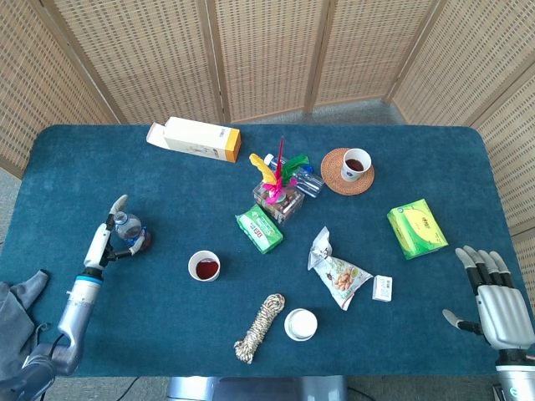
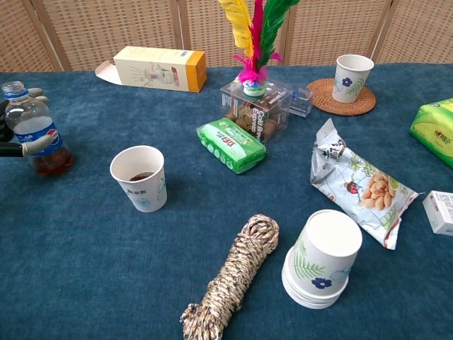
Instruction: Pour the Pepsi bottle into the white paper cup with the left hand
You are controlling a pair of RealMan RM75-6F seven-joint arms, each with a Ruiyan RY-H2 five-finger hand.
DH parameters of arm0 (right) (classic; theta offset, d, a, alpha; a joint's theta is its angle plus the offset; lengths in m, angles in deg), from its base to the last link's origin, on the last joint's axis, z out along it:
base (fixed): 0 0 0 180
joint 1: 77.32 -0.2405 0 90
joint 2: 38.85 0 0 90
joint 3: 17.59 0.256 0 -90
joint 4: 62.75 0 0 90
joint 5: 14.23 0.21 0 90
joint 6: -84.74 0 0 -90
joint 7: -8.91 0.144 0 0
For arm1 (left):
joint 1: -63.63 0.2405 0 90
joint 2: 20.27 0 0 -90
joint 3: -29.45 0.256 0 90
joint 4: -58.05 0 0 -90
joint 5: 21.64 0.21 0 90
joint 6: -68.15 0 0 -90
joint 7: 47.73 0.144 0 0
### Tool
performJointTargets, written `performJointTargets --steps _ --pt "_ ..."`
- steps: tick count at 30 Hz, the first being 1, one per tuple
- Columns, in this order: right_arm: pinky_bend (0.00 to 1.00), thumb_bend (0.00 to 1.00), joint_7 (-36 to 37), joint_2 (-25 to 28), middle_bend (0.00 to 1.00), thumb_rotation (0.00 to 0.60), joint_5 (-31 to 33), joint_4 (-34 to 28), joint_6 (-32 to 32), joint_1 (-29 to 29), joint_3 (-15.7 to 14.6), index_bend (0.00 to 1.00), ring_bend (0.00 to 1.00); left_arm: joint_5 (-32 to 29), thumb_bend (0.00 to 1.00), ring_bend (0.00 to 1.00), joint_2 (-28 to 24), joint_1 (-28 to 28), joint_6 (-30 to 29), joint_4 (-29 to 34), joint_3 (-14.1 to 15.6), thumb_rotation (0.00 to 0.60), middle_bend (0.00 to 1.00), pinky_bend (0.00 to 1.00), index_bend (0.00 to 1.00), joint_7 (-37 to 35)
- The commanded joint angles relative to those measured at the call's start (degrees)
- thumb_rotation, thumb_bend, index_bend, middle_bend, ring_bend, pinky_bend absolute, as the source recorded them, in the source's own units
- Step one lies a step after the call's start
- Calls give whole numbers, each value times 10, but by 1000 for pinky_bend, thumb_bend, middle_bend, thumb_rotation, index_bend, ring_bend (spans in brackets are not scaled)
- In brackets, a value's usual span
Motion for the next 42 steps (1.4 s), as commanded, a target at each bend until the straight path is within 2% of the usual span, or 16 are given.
performJointTargets --steps 1,10,33,42 --pt "0 25 1 0 0 600 0 0 0 0 0 0 0 0 403 0 2 1 -1 -4 0 600 0 0 0 1" --pt "0 26 0 0 0 600 -2 0 -1 0 -1 0 0 1 330 0 6 4 -2 -14 4 600 0 0 0 -1" --pt "0 26 -2 0 0 600 -5 -2 0 0 -3 0 0 3 329 0 6 16 -28 -26 3 600 0 0 0 -12" --pt "0 27 -3 1 0 600 -8 -4 -2 0 -4 0 0 17 329 0 -19 36 -75 6 12 600 0 0 0 -2"
